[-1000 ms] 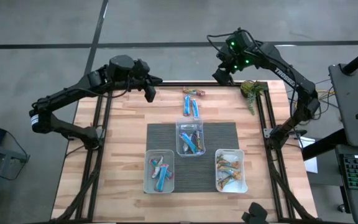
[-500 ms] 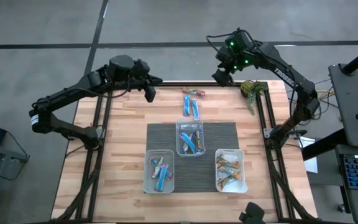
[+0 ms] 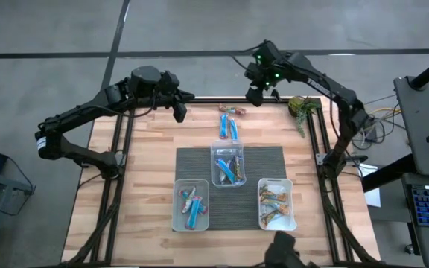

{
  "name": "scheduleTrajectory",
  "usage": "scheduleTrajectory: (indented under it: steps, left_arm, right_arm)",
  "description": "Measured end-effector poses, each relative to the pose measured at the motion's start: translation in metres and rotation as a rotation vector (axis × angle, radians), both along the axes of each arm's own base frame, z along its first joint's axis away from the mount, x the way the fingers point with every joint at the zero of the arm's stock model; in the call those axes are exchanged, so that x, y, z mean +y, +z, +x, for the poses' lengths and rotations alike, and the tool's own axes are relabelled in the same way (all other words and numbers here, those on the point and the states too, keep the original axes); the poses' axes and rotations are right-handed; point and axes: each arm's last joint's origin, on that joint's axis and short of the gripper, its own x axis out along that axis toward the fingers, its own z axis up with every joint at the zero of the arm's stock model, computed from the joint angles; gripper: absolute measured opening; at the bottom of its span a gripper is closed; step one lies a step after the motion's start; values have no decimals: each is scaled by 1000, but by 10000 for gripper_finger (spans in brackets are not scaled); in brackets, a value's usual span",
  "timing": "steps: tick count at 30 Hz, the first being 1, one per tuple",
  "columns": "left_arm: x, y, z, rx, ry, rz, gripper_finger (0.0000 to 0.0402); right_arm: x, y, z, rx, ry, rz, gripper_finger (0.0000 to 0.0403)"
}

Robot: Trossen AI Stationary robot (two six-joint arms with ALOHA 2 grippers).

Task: Pick and place Granola Bars by type
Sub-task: Put the red granola bar into the gray bin

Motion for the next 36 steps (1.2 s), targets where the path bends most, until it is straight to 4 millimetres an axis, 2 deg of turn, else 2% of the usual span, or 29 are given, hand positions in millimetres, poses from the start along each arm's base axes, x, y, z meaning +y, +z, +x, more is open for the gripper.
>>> scheduleTrajectory:
  steps: [18,29,36]
  left_arm:
    - [-1,-4,-2,46,3,-21,0]
    - [-1,-4,-2,47,5,-20,0]
    - [-1,-5,-2,48,6,-19,0]
  right_arm:
    - [-31,-88,36,190,60,139,246]
    - [-37,-117,47,239,109,162,242]
    - [-36,-128,57,237,157,138,240]
